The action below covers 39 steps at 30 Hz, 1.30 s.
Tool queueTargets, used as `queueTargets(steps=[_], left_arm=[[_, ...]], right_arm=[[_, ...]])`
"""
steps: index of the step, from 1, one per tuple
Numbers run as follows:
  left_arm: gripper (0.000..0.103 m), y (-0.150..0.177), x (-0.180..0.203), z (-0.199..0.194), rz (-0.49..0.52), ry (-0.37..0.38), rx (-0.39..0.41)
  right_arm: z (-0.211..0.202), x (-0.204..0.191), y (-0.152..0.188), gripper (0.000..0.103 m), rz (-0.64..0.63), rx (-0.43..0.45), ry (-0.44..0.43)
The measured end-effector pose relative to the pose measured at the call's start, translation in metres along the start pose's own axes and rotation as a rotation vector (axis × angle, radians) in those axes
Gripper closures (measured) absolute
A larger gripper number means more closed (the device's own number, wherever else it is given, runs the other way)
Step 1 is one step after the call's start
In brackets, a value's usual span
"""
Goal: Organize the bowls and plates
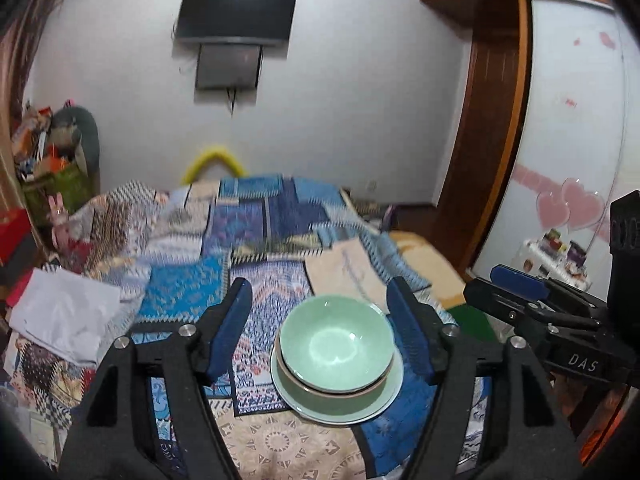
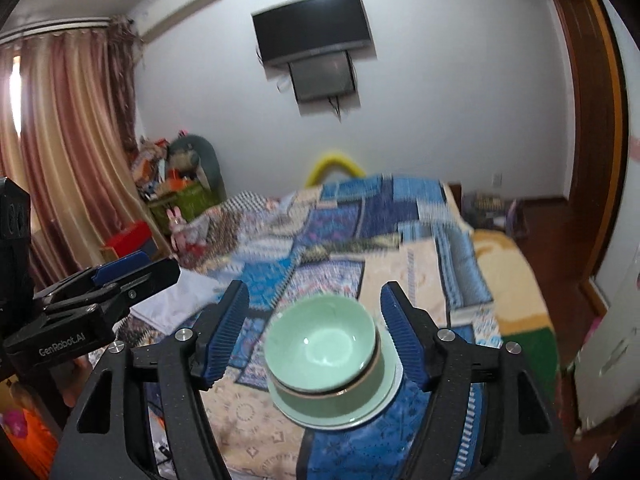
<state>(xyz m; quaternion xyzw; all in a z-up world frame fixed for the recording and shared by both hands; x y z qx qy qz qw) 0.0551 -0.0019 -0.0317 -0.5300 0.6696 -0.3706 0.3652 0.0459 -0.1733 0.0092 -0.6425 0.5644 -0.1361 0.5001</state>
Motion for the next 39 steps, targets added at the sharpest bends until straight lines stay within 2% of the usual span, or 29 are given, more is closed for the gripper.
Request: queueTargets(steps=[3,6,8,11,15,20,39], left_arm=[[0.016,-0.008,0.001,-0.022,0.005,-0.019,0.063],[0.007,-0.014,0.005,-0.044,0.026,-0.058,0.131],[0.002,-0.015,0.008,-0.054,0.041,-0.084,0.164],[0.001,-0.016,0.012,-0.063,0.055,-0.090,0.190],[0.001,-0.016,0.013,-0.068,0.047,-0.087,0.195],[0.000,-0.013,0.013,-0.070,0.039,-0.094,0.201],[0.000,-0.007,0.012,-0.065,0.031,-0.086,0.194]], right_arm=[[-0.013,-0.008,-0.004,0.029,-0.023,0.048,-0.014],[-0.022,-0.014,-0.008,0.020,-0.041,0.092,-0.022],[-0.024,-0.015,-0.010,0.018,-0.043,0.108,-0.027],[-0.027,-0.018,-0.010,0.014,-0.047,0.127,-0.032],[-0.033,-0.020,-0.011,0.001,-0.052,0.166,-0.026],[-0.042,-0.023,-0.011,0.000,-0.071,0.202,-0.018],[-0.047,-0.018,-0.009,0.000,-0.064,0.203,-0.007]])
Point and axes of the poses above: each gripper's, at about its wrist camera, not at the fingertips, and z roughly the way its jaws point, x to its right, y to its underside, the point moved 5 cm from there along z, roughly the way its jaws point, and after that the axes turned 14 degrees about z, right-handed, at the moved point
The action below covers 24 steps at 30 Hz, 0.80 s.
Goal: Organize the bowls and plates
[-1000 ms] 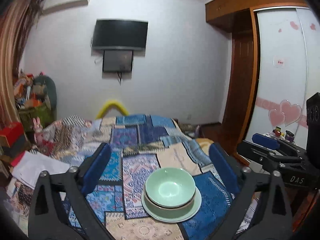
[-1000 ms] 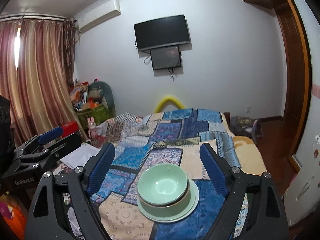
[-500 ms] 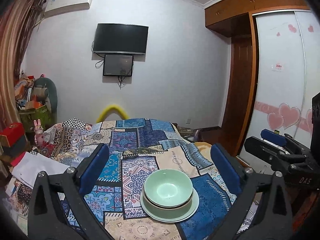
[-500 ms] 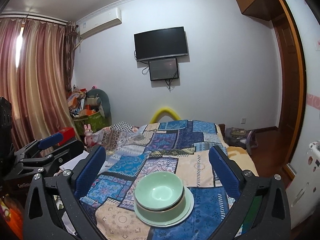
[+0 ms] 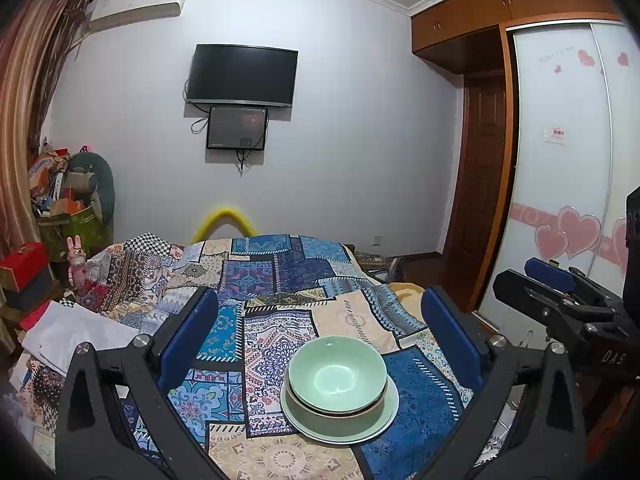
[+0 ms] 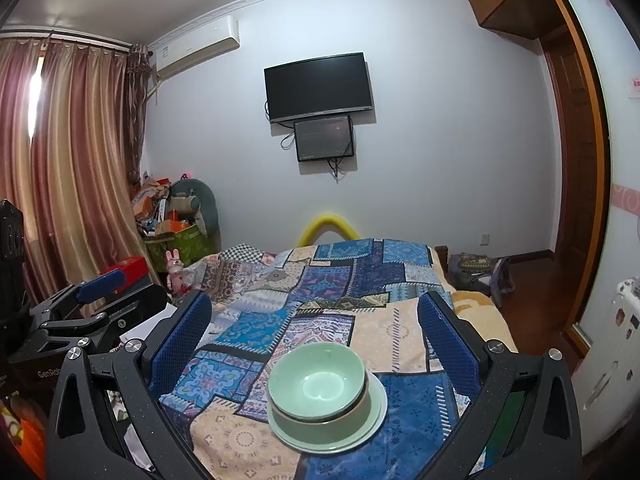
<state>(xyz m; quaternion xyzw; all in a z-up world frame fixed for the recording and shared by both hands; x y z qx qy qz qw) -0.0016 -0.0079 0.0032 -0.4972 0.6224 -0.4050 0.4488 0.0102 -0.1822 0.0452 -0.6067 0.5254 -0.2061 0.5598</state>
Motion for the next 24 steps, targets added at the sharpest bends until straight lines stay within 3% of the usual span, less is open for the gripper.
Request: queueTargets(steps=[24], left_arm=[[0.000,0.0006,0.0009,0.0046,0.003,0.005,-0.005]], right_arm=[[-0.0019,-0.0010,-0.0032,0.000,0.003,-0.002,0.000]])
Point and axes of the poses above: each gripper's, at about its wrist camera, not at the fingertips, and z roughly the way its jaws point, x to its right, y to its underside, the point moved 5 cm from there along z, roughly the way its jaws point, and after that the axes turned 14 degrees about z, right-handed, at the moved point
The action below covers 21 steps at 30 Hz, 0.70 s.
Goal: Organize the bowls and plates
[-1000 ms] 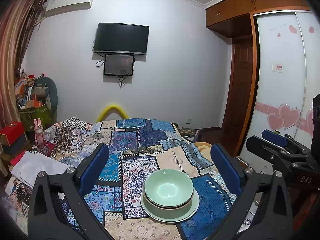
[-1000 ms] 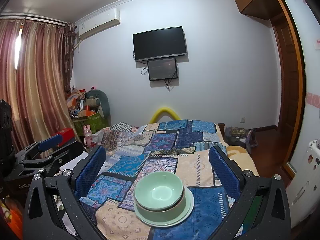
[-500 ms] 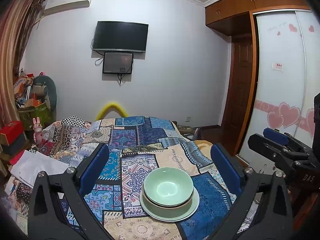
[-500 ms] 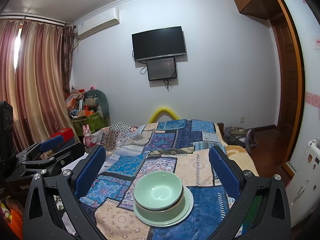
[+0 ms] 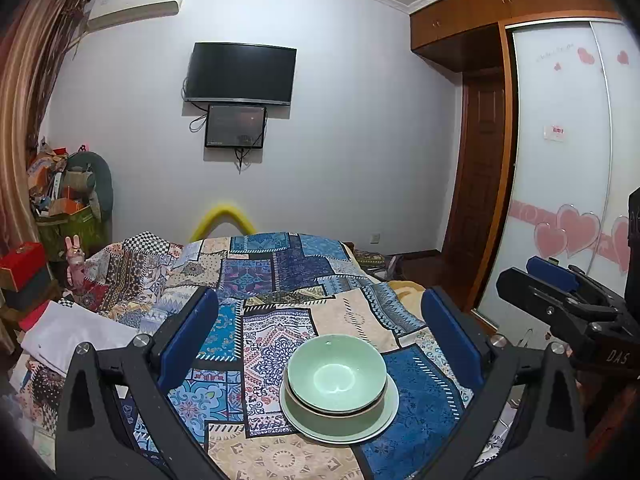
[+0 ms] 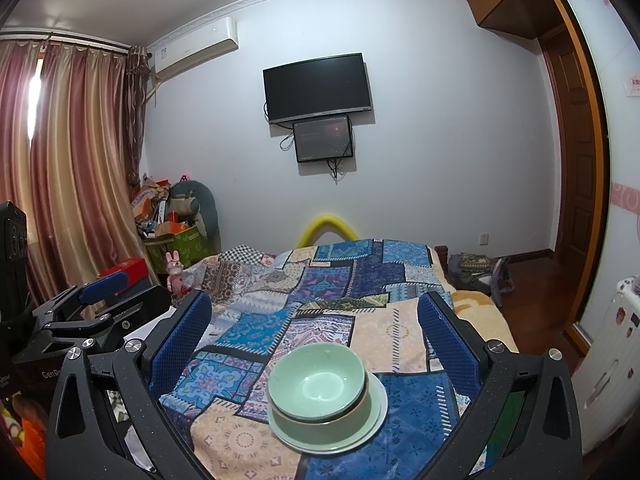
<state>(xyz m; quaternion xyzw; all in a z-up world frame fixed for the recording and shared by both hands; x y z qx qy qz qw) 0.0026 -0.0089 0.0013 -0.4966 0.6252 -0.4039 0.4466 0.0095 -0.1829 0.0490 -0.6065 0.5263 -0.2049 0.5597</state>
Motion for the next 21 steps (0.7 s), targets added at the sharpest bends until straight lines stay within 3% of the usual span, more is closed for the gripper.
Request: queueTargets(steps=[21], left_arm=[[0.000,-0.0008,0.0009,0.0012,-0.013,0.028,0.001]], right_arm=[[-0.0003,0.0002,-0.0013,0.000,0.006,0.001,-0.001]])
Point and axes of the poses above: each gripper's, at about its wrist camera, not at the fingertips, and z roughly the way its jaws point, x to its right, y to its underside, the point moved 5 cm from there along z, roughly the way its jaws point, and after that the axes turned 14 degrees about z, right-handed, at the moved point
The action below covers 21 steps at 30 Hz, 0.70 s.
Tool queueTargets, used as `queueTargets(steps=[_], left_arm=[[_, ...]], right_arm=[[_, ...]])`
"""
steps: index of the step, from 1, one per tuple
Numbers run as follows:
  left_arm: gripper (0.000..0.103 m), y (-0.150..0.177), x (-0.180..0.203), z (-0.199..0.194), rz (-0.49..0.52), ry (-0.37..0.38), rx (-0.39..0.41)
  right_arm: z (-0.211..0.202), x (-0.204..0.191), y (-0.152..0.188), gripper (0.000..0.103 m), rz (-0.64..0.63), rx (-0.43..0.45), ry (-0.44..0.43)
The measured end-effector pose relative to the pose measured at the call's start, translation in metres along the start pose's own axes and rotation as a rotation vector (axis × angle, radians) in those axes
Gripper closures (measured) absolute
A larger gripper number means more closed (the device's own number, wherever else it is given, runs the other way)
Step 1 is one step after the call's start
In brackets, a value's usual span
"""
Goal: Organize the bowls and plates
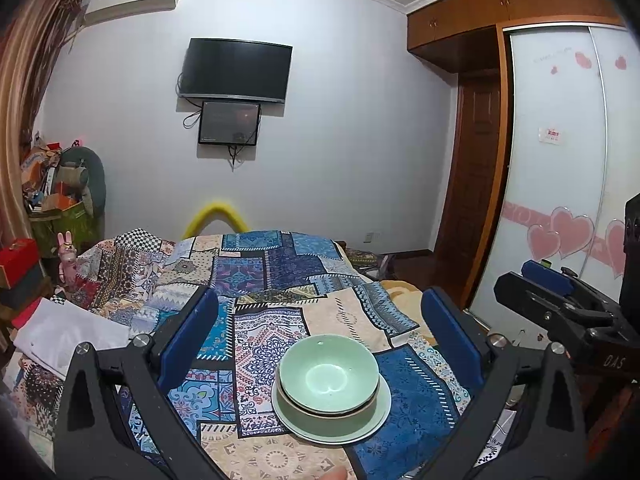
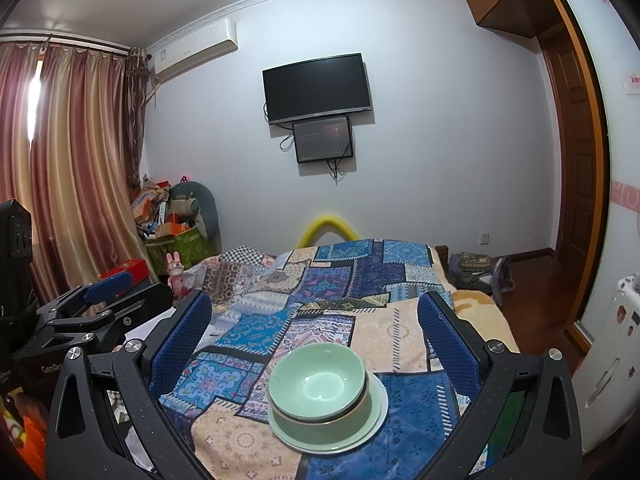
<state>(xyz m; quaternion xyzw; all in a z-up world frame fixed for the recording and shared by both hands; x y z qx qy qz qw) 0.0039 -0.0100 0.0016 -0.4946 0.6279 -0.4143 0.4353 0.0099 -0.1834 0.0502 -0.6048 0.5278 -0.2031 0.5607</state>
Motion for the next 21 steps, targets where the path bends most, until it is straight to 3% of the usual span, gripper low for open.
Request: queueTargets(steps=[21], left_arm=[[0.000,0.0014,0.0060,-0.0002,0.022,0.022,0.006]], right_arm=[[0.0058,0.0033,0.0049,0.000,-0.001,-0.013,0.000]])
Point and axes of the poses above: each gripper's, at about its wrist camera, not at the fingertips, and z roughly the way its jaws point, x to its right, y to its underside, the point moved 5 cm from there along z, roughly the way its jaws point, and after that the axes turned 14 degrees about z, right-handed, at the moved point
